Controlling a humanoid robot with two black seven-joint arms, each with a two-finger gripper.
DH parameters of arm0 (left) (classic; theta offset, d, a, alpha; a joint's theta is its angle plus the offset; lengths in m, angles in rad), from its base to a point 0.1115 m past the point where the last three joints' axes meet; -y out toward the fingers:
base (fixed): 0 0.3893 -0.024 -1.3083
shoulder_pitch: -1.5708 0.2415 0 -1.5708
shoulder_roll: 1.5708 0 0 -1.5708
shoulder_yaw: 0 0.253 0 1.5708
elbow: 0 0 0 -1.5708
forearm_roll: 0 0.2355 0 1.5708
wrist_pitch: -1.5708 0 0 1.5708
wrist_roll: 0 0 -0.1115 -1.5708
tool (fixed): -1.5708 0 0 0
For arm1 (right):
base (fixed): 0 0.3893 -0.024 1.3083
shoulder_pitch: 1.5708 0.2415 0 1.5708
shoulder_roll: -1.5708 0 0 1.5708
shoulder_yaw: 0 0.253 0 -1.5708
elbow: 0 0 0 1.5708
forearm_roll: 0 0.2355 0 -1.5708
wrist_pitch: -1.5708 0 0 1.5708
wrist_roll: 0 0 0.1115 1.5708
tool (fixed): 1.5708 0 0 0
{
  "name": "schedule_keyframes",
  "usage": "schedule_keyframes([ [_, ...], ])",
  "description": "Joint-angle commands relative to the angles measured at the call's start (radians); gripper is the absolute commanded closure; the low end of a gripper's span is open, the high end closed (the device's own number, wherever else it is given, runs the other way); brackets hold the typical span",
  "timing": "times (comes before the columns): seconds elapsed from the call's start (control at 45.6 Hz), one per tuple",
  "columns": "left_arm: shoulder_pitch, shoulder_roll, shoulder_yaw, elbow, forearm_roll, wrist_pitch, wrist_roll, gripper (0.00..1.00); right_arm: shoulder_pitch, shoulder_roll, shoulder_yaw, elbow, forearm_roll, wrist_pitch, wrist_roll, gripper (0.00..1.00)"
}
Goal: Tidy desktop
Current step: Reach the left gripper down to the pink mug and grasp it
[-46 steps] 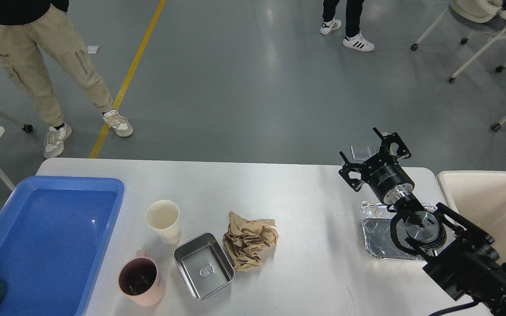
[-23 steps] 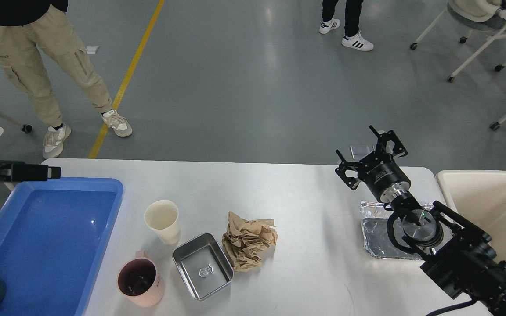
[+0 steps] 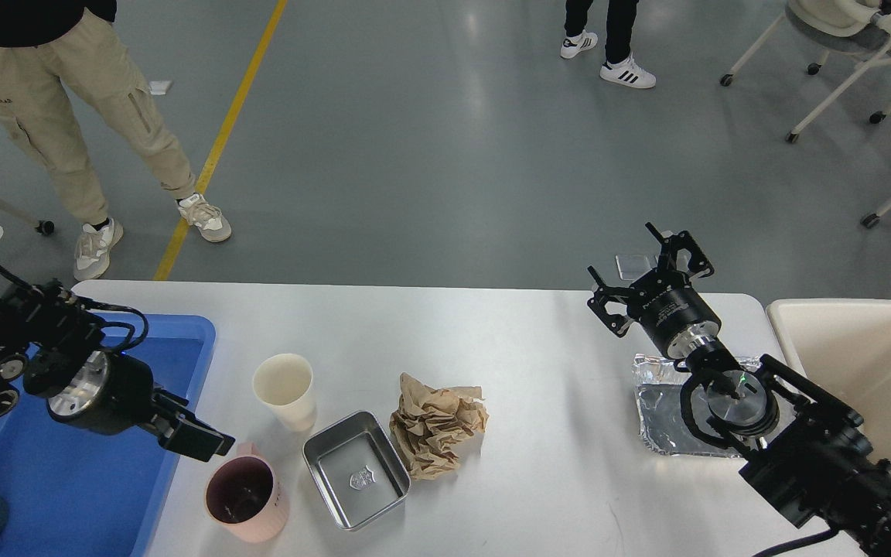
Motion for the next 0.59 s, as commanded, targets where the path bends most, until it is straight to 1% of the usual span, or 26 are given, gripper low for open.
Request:
schedule_keyframes([
  [0.0,-0.013,-0.061,0.054,0.0,0.017,-0.001,0.015,0.03,0.0,-0.005,-0.001,0.006,0.0,0.002,0.0,0.0],
  [0.154,-0.019,-0.081,0.092,0.0,0.059,-0.009,0.015,0.03,0.0,-0.006,0.0,0.006,0.0,0.003,0.0,0.0],
  [0.351,-0.021,-0.078,0.098,0.0,0.062,-0.024,0.011,0.03,0.0,-0.006,0.0,0.006,0.0,0.003,0.0,0.0],
  [0.57,-0.012,-0.083,0.123,0.006,0.096,-0.021,0.009,0.03,-0.002,-0.008,0.0,0.006,0.0,0.005,0.0,0.0],
])
